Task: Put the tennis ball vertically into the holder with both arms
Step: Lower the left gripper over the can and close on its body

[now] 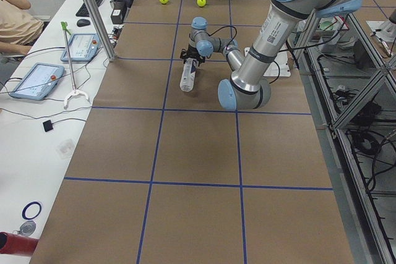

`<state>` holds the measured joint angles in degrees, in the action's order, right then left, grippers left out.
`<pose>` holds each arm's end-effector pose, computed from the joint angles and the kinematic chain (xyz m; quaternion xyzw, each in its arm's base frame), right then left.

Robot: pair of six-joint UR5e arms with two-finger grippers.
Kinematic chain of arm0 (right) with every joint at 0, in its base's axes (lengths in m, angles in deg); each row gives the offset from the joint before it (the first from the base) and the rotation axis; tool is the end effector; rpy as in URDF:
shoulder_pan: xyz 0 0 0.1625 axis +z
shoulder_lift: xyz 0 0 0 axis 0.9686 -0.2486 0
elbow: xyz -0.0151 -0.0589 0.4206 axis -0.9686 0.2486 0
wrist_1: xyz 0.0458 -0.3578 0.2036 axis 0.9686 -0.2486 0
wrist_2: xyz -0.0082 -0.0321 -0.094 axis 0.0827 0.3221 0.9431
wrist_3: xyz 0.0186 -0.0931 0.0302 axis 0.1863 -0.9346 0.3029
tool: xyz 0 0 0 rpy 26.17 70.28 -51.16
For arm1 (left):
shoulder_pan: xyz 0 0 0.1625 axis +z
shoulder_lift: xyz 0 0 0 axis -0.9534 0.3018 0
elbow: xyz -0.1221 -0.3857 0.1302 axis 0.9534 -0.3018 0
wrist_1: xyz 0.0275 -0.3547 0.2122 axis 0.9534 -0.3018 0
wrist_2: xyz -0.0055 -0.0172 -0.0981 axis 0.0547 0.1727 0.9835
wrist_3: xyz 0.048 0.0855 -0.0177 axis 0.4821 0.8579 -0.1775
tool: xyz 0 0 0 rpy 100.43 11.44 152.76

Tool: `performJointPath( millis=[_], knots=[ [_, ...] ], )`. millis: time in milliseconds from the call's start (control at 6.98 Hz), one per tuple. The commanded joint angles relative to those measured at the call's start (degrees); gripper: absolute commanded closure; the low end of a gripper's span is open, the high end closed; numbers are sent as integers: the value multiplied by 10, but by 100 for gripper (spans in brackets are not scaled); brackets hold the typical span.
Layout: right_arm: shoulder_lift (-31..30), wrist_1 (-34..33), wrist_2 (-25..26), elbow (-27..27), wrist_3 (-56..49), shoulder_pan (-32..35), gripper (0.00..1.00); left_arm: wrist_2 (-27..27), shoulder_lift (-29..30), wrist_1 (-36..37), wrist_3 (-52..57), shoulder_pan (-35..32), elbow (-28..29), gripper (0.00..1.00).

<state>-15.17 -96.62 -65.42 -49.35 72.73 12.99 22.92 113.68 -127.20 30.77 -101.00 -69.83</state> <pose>0.0569 -0.4511 0.6248 0.0621 -0.3504 -0.0364 0.9338 0.5927 -0.4520 0.2323 0.3728 0.2312 0.6250 0.6457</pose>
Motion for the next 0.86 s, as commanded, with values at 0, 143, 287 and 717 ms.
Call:
performJointPath(
  millis=[0,143,287,717],
  knots=[
    [0,0,1,0,0,0,0,0,1,-1,0,0,5,3],
    [0,0,0,0,0,0,0,0,1,-1,-1,0,5,4],
    [0,0,1,0,0,0,0,0,1,-1,-1,0,5,5],
    [1,0,1,0,0,0,0,-11,1,-2,0,0,8,14]
  ],
)
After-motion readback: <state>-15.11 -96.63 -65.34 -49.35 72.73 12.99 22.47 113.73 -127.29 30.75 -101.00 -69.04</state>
